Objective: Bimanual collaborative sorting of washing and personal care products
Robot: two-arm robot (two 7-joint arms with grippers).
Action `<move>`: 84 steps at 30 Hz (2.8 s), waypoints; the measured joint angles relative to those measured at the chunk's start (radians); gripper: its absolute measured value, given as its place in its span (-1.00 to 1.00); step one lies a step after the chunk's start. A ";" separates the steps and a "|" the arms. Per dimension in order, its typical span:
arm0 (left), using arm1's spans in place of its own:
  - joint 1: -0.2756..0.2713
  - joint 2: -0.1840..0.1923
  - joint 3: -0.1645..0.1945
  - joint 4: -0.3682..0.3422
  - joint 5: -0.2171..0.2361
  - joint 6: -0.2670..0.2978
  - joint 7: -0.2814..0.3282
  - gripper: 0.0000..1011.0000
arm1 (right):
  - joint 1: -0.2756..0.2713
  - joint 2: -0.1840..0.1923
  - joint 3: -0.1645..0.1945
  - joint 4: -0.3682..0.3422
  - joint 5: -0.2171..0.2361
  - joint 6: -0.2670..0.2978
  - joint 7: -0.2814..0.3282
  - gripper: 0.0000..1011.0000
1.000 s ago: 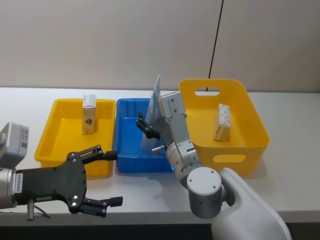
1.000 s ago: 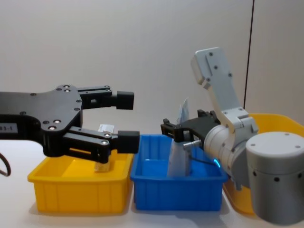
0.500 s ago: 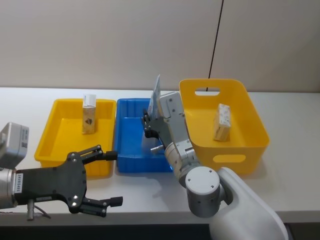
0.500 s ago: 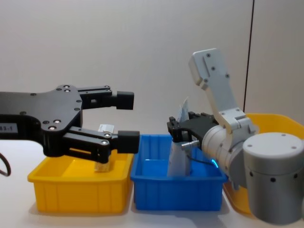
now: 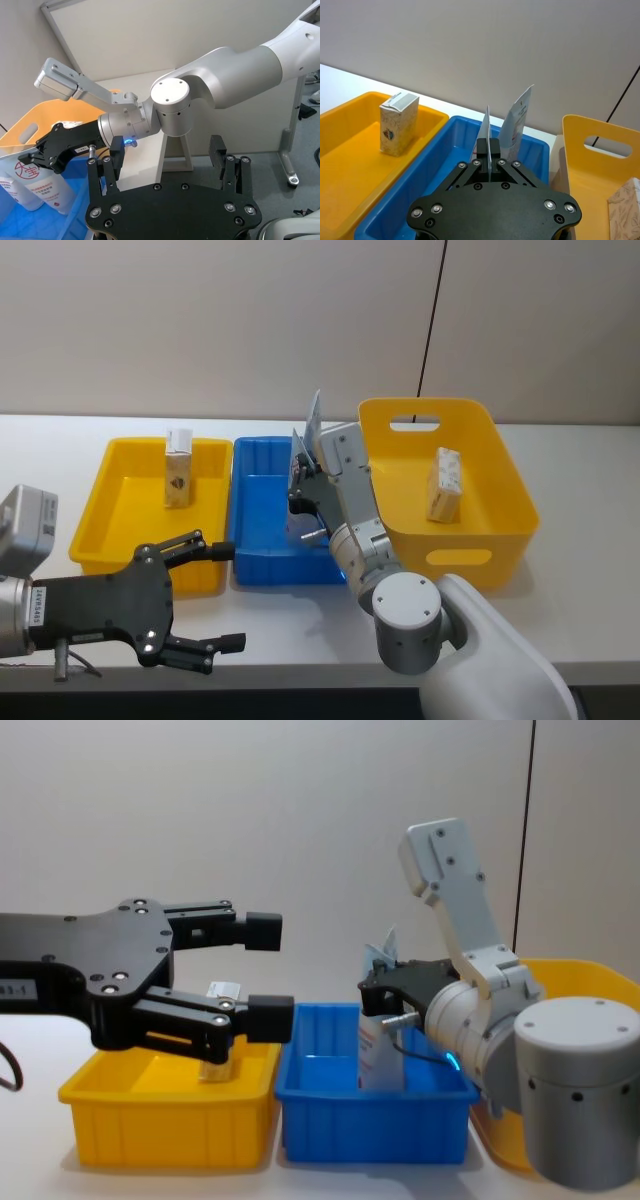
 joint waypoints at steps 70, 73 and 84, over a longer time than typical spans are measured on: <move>0.000 0.000 0.000 0.000 0.000 0.000 0.000 0.98 | -0.145 0.081 0.194 -0.554 0.053 0.168 0.077 -1.00; 0.000 0.000 0.000 0.000 0.000 0.000 0.000 0.98 | -0.137 0.087 0.205 -0.538 0.041 0.165 0.067 -1.00; 0.000 0.000 0.000 0.000 0.000 0.000 0.000 0.98 | -0.109 0.096 0.231 -0.447 -0.002 0.145 0.035 -1.00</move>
